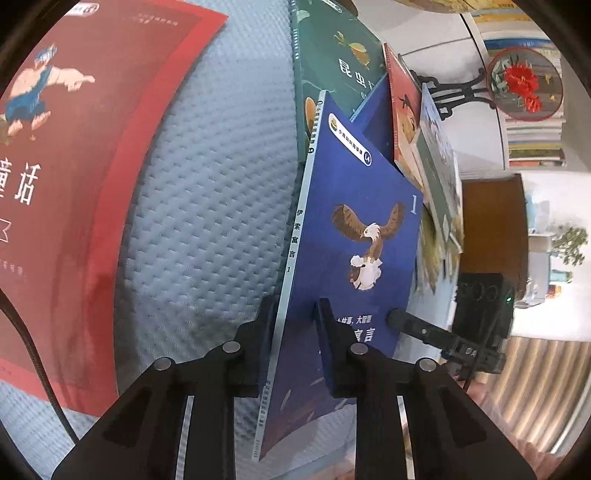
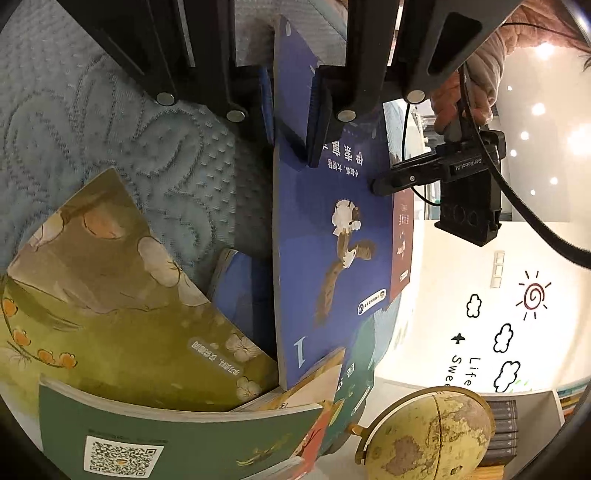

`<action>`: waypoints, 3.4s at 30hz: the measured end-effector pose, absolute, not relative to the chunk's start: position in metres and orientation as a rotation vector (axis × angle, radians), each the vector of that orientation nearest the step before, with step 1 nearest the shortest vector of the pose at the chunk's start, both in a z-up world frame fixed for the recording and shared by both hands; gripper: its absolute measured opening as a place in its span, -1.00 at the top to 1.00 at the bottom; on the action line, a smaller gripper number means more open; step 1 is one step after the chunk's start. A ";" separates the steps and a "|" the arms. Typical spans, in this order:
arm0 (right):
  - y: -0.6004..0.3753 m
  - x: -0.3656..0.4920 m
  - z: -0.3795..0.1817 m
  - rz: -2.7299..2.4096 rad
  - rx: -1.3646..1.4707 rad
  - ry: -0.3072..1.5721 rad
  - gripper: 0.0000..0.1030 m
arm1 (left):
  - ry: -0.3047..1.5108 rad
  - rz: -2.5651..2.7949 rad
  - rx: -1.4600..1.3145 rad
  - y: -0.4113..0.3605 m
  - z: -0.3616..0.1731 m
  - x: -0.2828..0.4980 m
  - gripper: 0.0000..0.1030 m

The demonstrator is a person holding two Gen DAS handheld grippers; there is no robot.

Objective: Organize books

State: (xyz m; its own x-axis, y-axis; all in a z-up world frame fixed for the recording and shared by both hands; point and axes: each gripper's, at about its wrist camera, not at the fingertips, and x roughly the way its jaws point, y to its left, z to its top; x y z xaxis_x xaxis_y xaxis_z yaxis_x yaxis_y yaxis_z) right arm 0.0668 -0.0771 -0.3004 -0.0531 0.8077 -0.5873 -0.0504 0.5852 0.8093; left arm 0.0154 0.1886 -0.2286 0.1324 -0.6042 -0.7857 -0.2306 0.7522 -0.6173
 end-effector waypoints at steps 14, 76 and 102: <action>-0.058 0.058 -0.269 0.834 0.537 1.408 0.71 | 1.453 -0.175 -0.607 0.177 -0.213 0.010 0.57; 0.175 0.065 -0.224 0.984 0.283 1.305 0.73 | 1.259 0.040 -0.667 0.406 -0.189 0.005 0.57; 0.167 0.067 -0.231 0.747 0.231 1.348 -0.11 | 1.348 0.198 -0.439 0.390 -0.190 0.024 0.32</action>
State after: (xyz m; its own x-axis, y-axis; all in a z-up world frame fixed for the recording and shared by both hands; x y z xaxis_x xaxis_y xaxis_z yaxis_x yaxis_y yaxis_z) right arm 0.0666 0.1674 -0.2307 0.0337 0.6059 -0.7948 -0.3529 0.7513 0.5577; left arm 0.0244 0.3898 -0.1898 0.2198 -0.1116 -0.9691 -0.3856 0.9026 -0.1914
